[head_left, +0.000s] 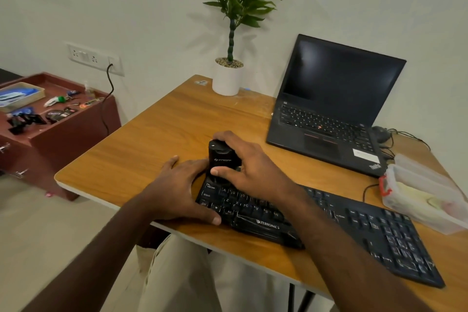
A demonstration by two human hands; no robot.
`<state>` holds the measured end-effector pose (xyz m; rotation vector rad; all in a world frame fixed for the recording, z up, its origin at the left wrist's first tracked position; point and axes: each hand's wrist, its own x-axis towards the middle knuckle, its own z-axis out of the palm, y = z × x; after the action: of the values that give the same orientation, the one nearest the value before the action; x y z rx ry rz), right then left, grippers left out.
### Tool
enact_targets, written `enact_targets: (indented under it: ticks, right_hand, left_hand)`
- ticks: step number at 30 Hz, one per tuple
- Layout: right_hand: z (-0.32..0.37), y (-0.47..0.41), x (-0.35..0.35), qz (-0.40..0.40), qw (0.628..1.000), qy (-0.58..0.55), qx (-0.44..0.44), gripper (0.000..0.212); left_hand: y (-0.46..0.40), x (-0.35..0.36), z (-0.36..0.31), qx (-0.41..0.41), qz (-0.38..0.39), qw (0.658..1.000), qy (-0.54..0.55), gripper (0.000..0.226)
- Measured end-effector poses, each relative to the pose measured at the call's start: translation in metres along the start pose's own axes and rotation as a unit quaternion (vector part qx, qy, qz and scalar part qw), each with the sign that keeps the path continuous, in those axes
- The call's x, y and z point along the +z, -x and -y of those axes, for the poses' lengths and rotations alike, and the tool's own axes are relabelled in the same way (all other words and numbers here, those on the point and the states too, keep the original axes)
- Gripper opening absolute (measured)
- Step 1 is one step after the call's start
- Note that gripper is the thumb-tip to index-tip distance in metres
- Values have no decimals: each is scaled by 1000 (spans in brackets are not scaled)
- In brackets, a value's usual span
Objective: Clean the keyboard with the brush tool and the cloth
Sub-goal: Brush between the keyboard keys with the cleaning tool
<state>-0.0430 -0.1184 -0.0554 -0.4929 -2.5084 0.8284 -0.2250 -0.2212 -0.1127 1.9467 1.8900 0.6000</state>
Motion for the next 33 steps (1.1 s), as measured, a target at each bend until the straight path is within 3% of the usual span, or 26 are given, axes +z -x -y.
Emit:
enact_targets:
  ticks: [4,9,18,25,33]
  right_hand:
    - [-9,4,-27,26,998,24,43,49]
    - [-9,8,-18,-106,991,-60,61,49]
    - [-27,28,-36,-6,997,-35,73,49]
    - [-14,21,-22,-87,990,-88,60,52]
    - [-24,40,-44,6,995,-64,70,48]
  left_hand:
    - [3,0,-2,-7,3,1000,-4,128]
    - [2,1,-3,6,5,1000,-27,126]
    - [3,3,-2,11,13,999,-49,122]
    - [2,4,-3,10,8,999,-51,124]
    - [2,3,-2,5,15,999,-49,124]
